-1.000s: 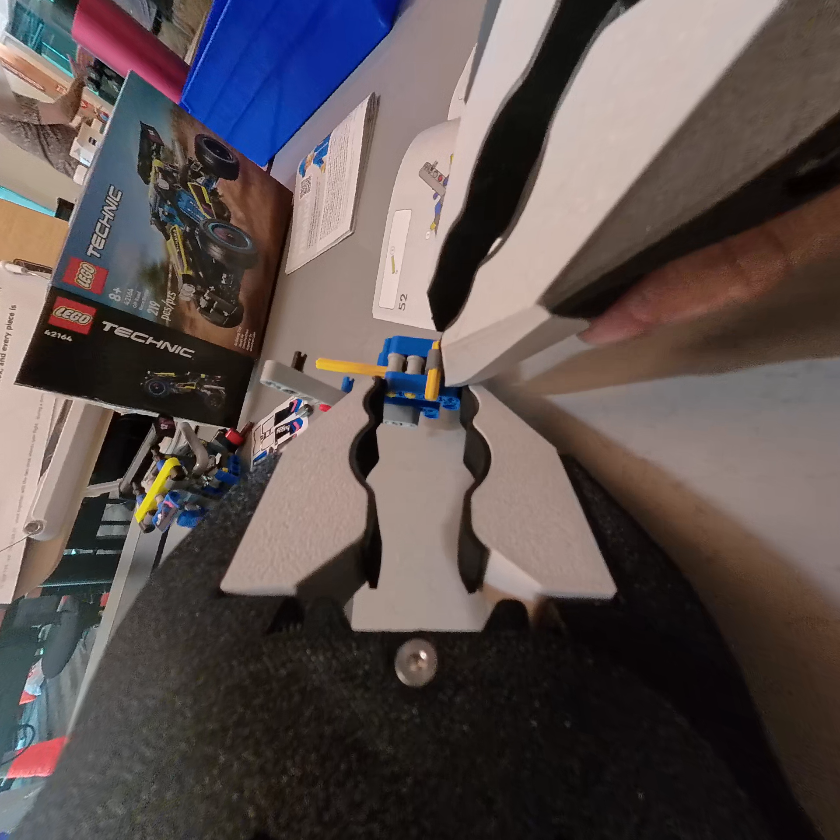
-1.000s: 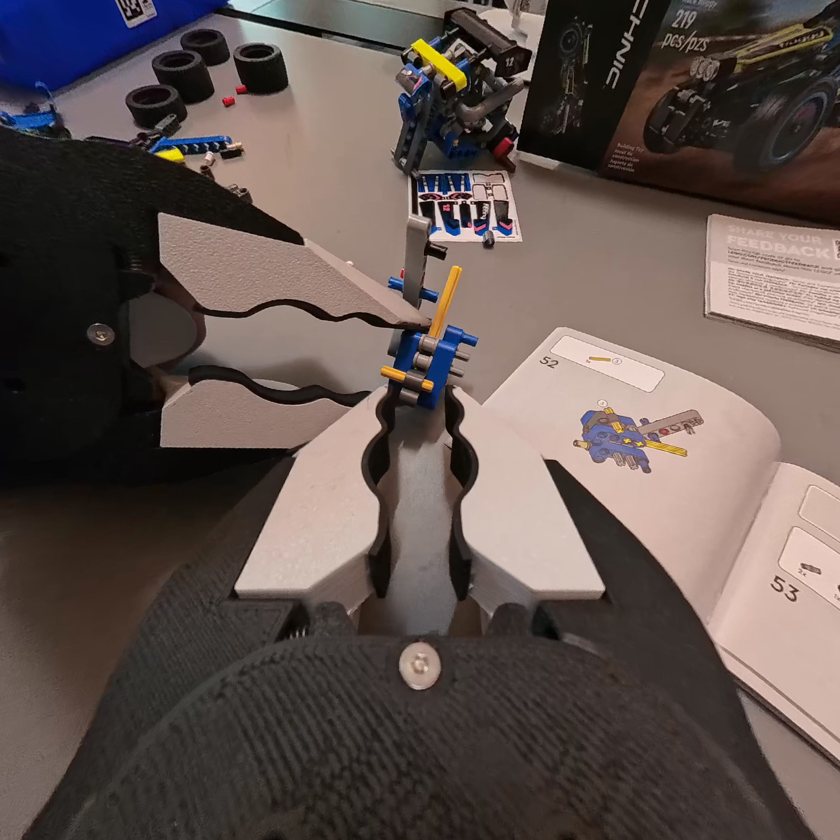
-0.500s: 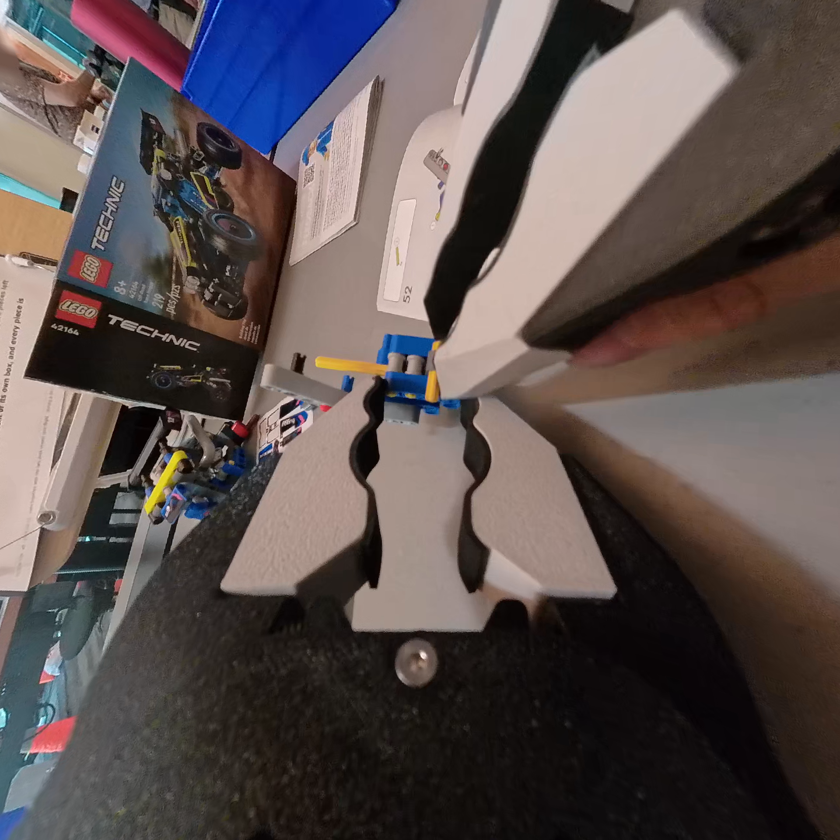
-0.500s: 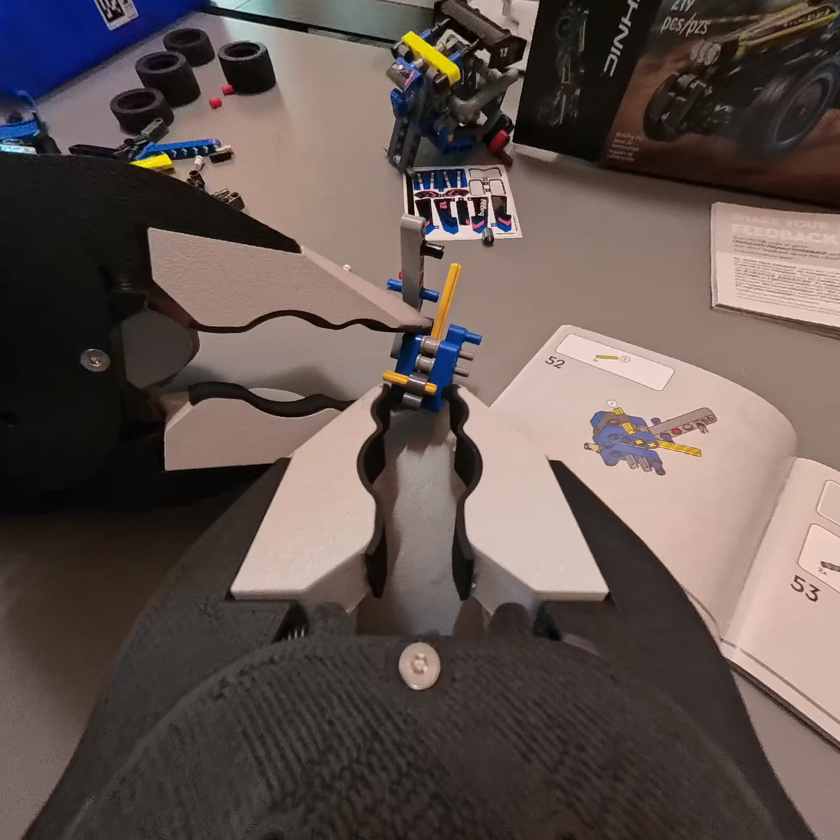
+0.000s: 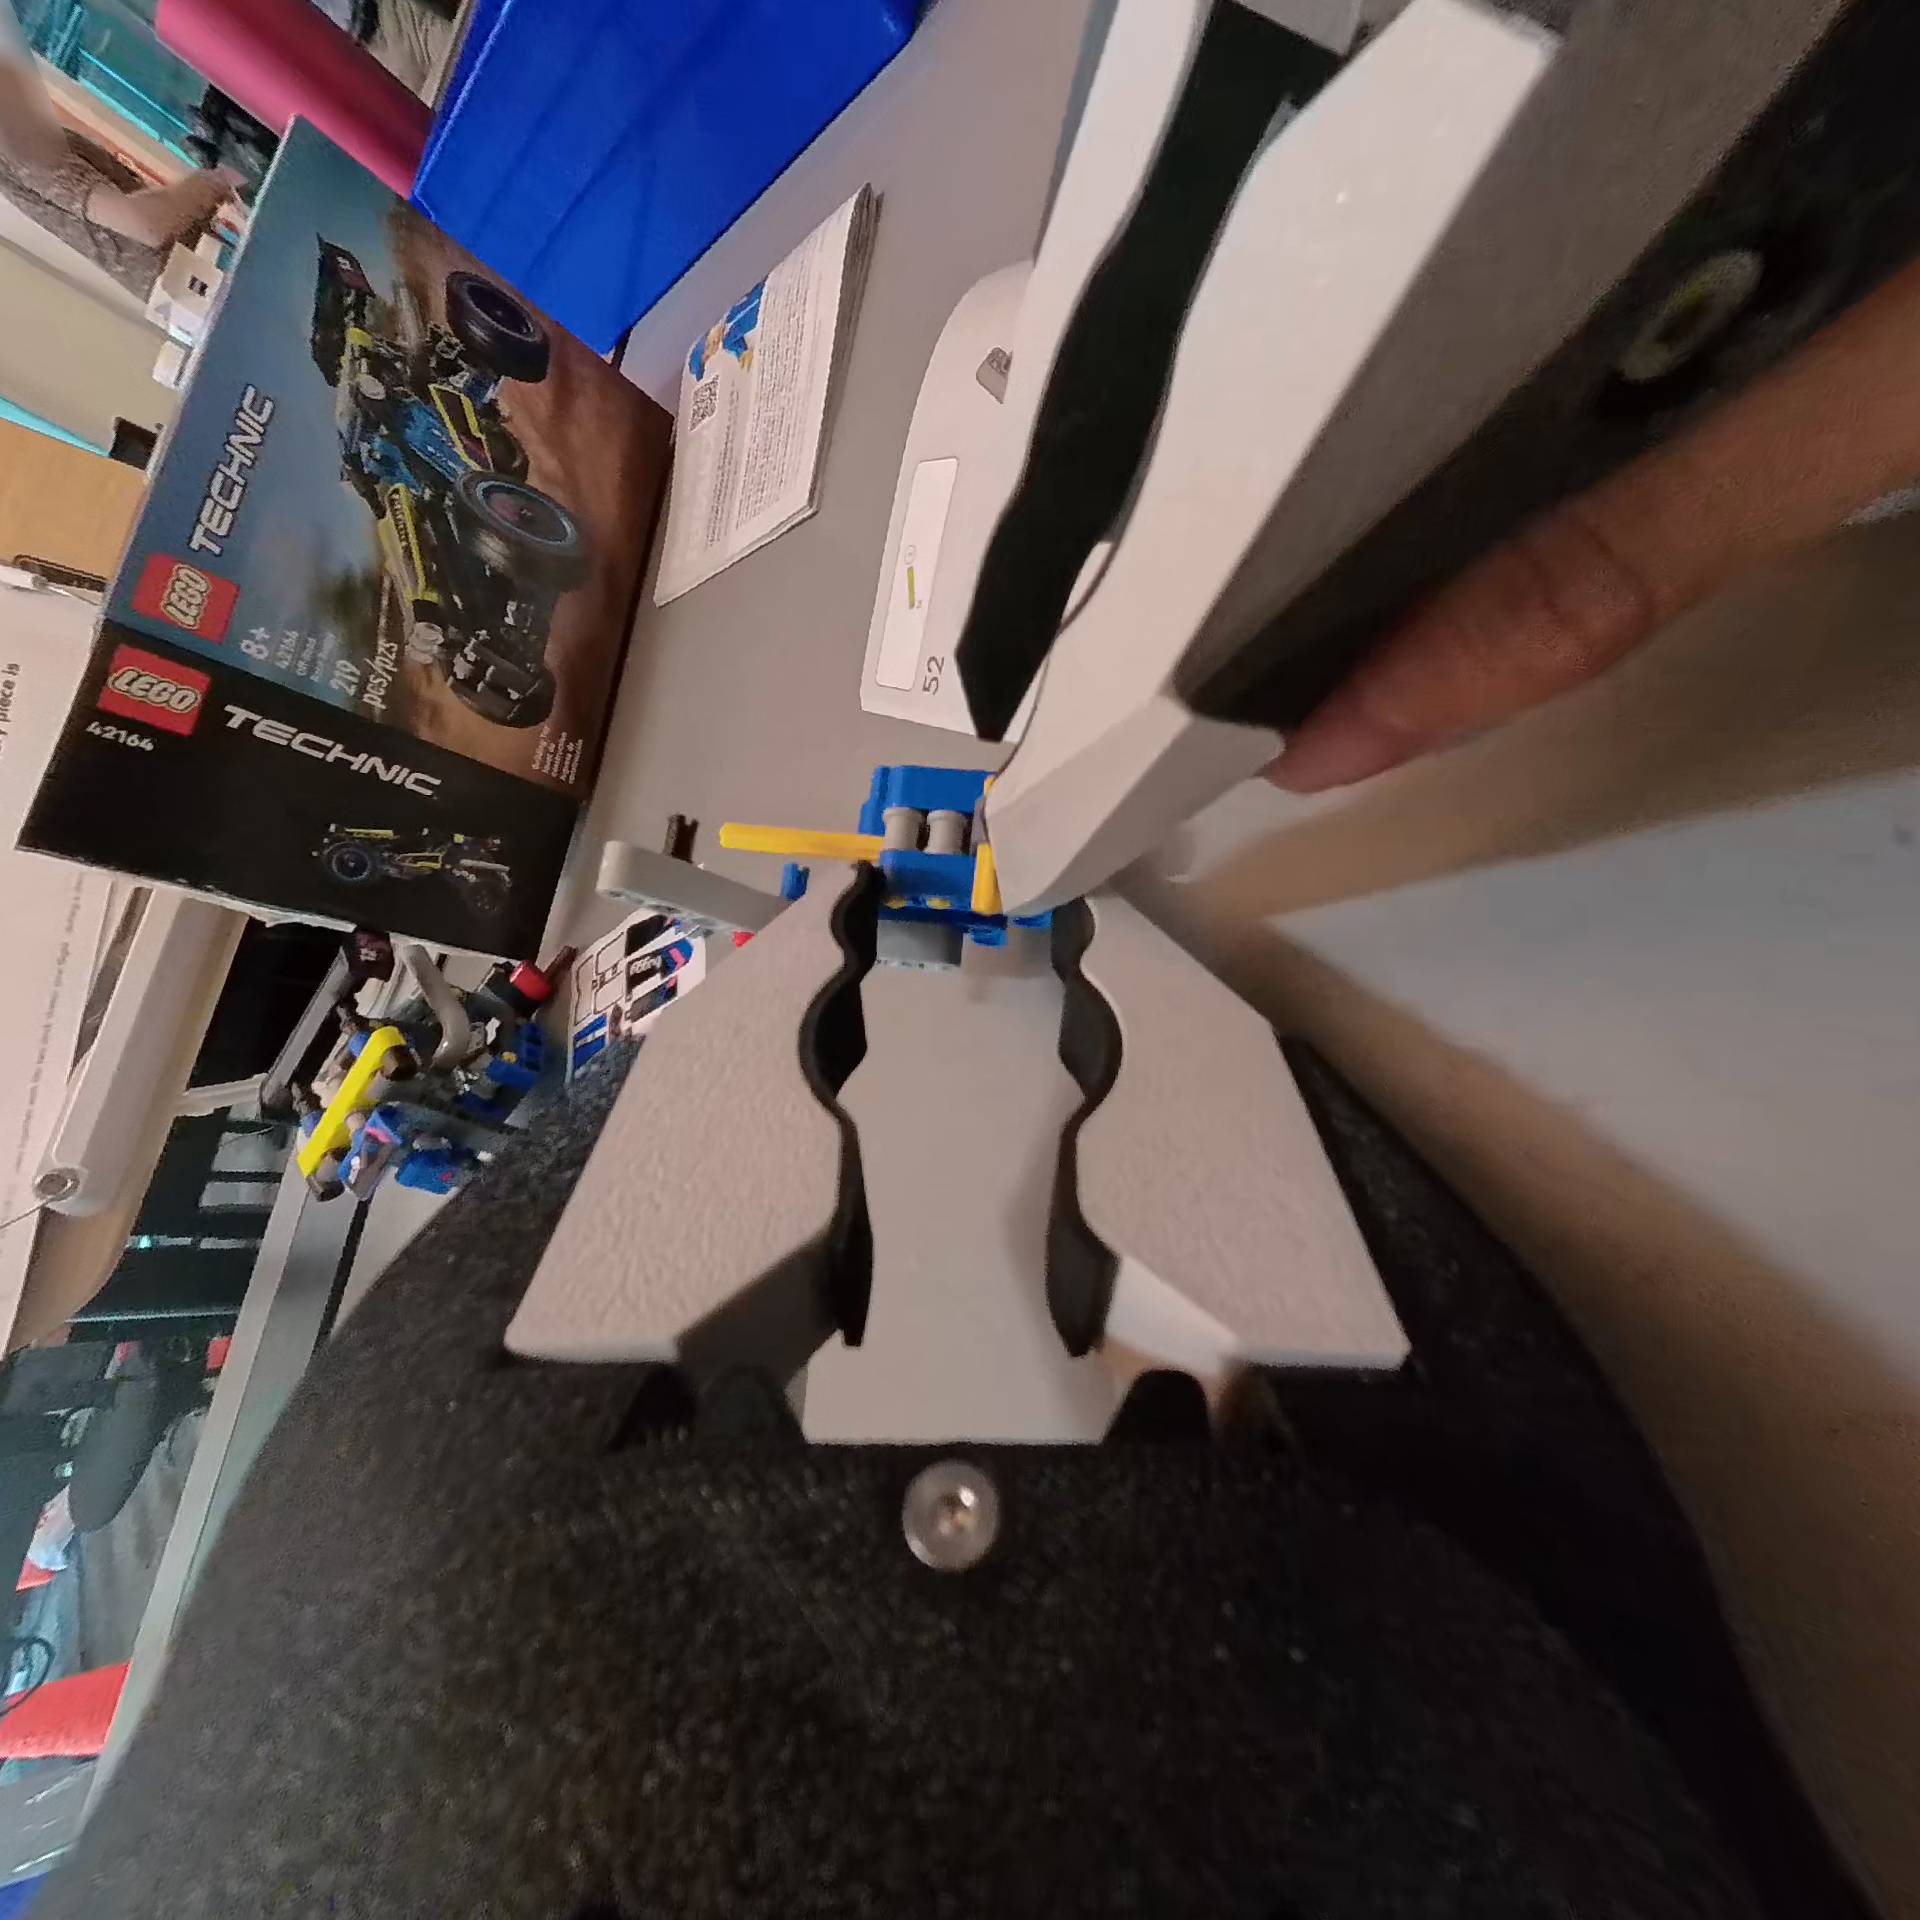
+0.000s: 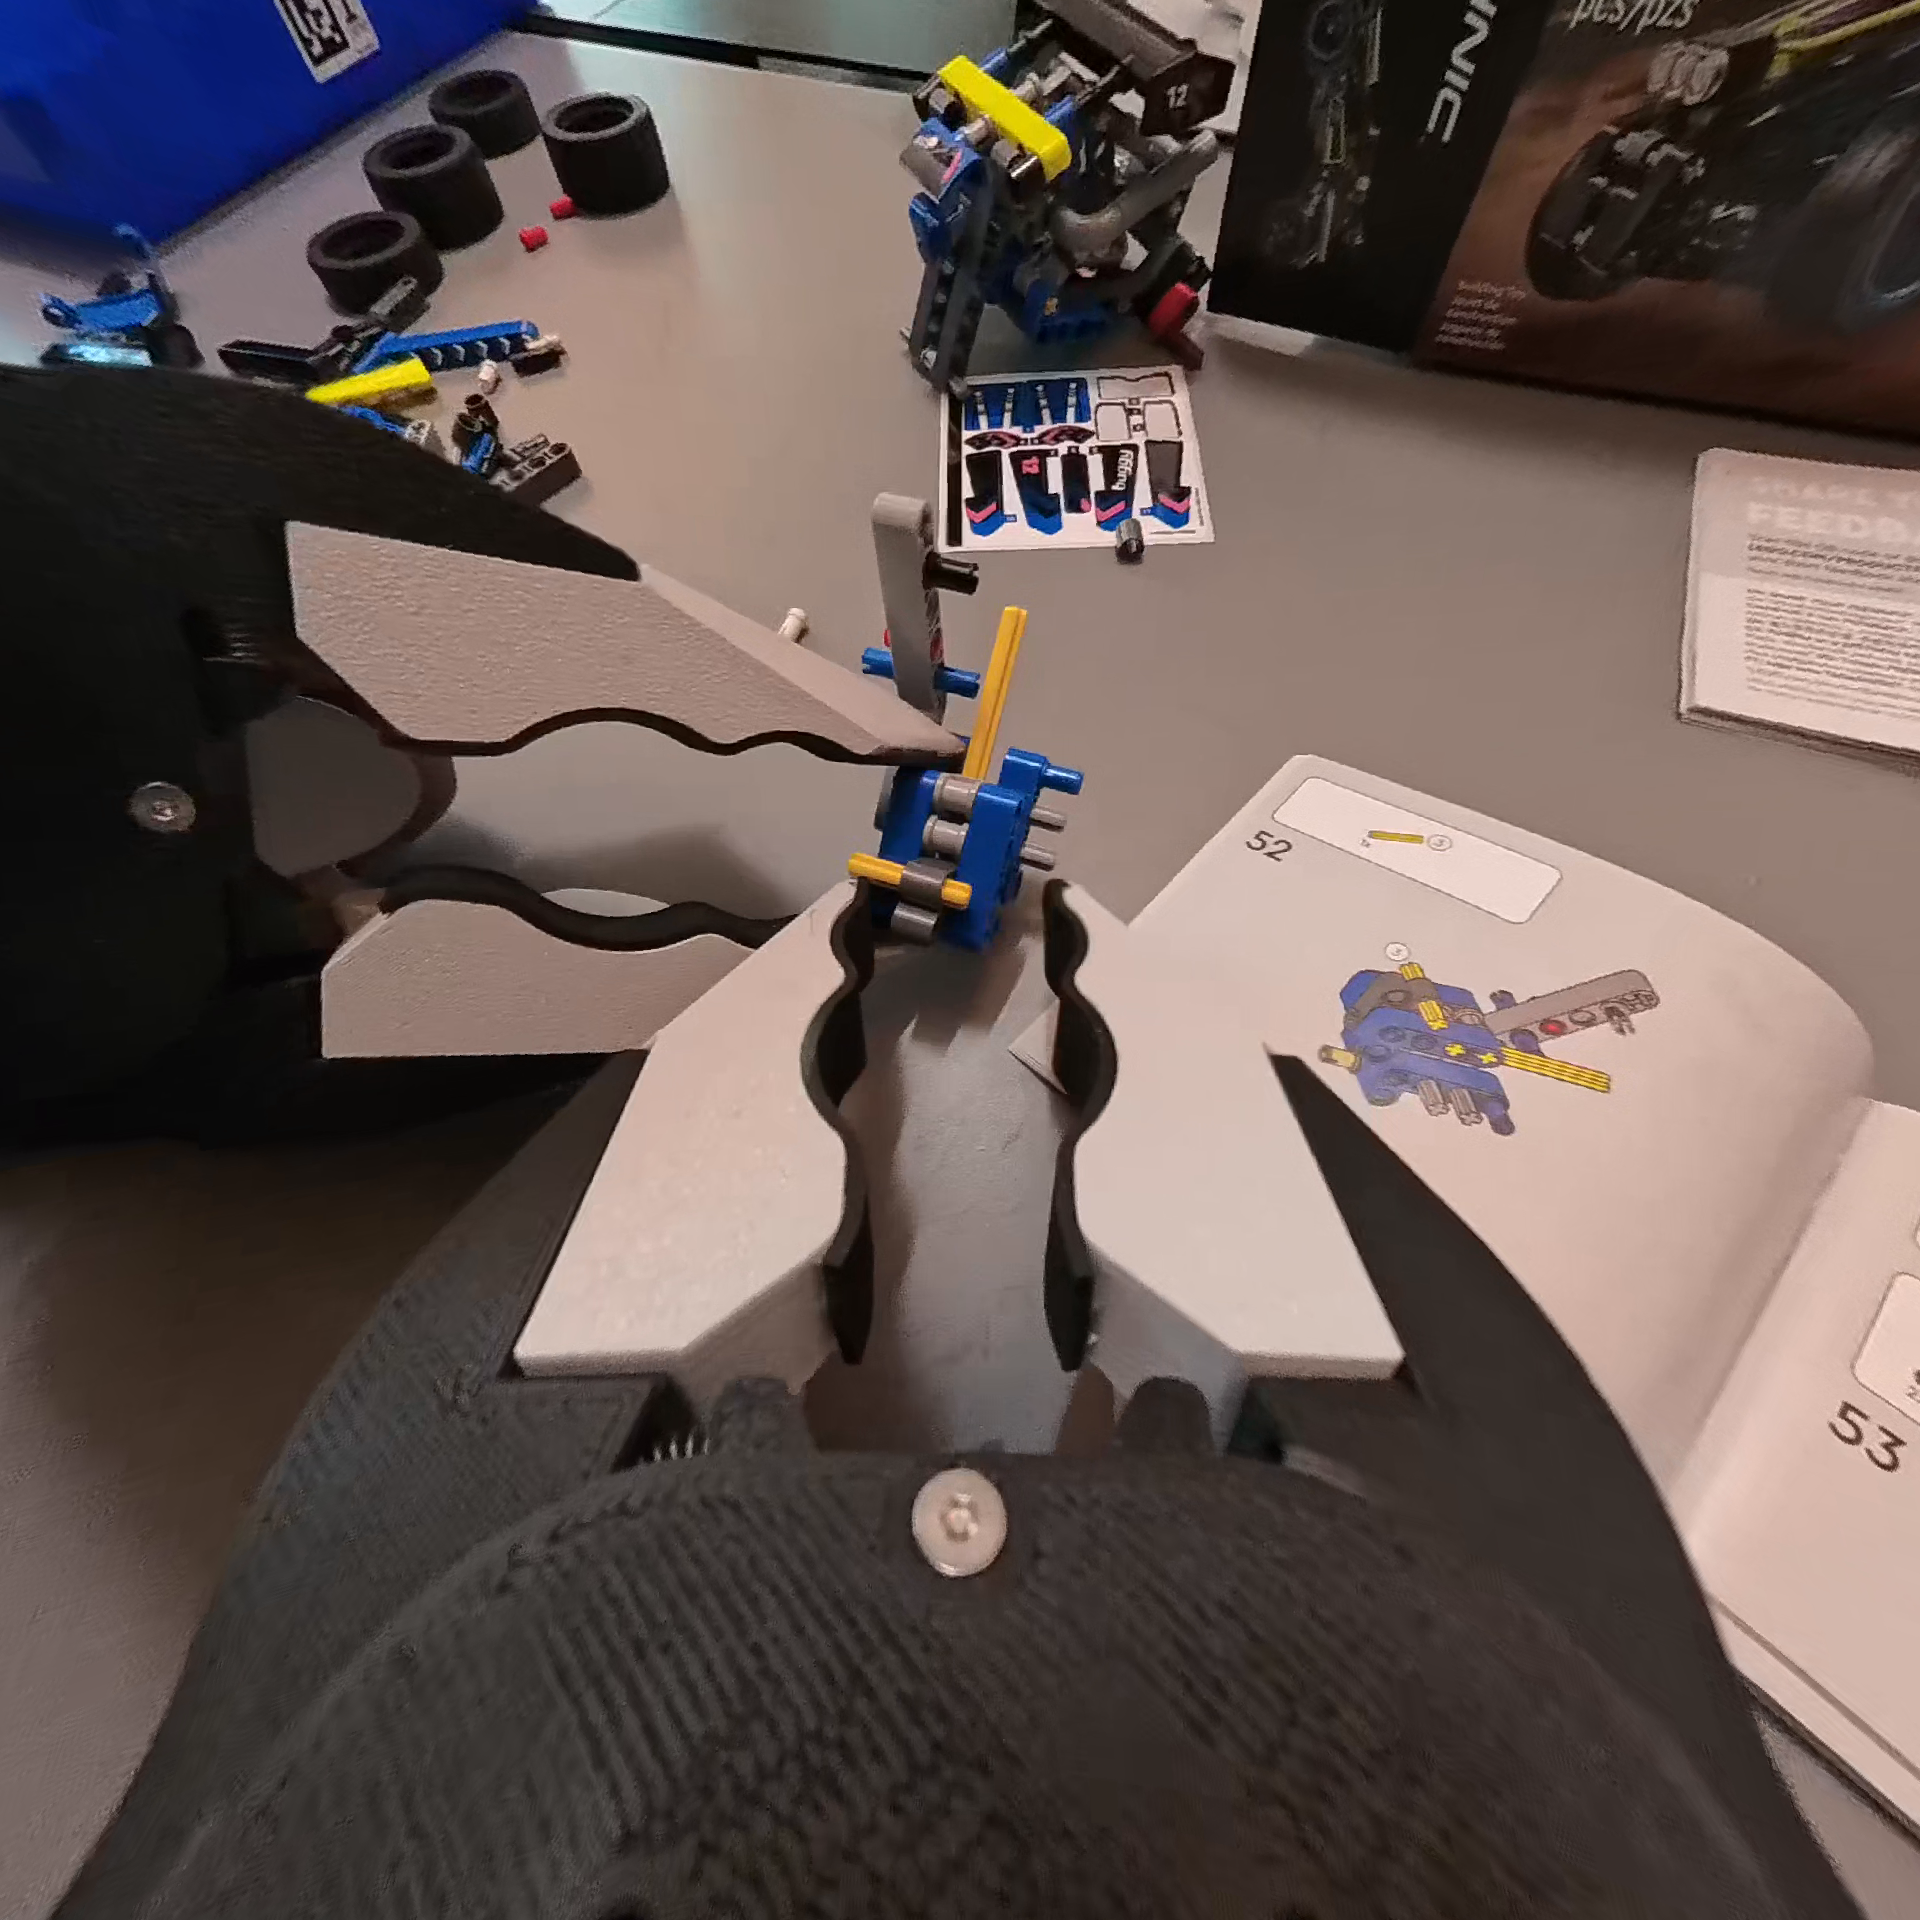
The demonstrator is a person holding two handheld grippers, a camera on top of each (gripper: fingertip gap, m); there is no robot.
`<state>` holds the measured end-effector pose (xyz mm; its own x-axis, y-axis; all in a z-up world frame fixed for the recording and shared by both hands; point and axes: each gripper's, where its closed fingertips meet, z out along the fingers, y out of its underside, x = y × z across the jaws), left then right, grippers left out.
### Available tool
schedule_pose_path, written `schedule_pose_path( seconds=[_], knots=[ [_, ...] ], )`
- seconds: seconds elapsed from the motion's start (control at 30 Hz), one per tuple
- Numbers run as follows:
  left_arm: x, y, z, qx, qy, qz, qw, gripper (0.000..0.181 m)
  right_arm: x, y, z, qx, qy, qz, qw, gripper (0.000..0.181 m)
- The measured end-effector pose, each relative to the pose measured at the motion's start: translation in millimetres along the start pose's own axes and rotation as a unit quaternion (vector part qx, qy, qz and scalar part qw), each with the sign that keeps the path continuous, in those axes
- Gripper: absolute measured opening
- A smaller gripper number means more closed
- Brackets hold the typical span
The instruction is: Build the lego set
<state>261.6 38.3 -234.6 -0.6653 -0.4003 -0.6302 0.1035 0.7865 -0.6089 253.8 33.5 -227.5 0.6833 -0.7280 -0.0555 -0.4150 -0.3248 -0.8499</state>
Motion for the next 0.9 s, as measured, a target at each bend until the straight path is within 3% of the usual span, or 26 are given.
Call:
schedule_pose_path(
  seconds=[0.33,0.5,0.67,0.9],
  knots=[
    [-1.5,1.7,1.6,-0.007,0.001,-0.013,1.0,0.031,-4.4,-2.1,1.0,0.005,0.01,-0.02,1.0,0.024],
    [0.9,-1.4,1.5,0.011,0.01,0.015,1.0,0.031,-1.5,0.2,-0.8,-0.001,-0.031,-0.025,0.999,0.021],
    [3.9,-6.5,1.4,0.061,0.068,0.005,0.996,0.031,0.7,3.1,-3.6,-0.01,-0.097,-0.014,0.995,0.021],
    [5.2,-0.6,9.0,0.077,0.161,-0.026,0.984,0.027,7.0,1.8,-1.3,-0.026,-0.183,0.026,0.982,0.021]
  ],
)
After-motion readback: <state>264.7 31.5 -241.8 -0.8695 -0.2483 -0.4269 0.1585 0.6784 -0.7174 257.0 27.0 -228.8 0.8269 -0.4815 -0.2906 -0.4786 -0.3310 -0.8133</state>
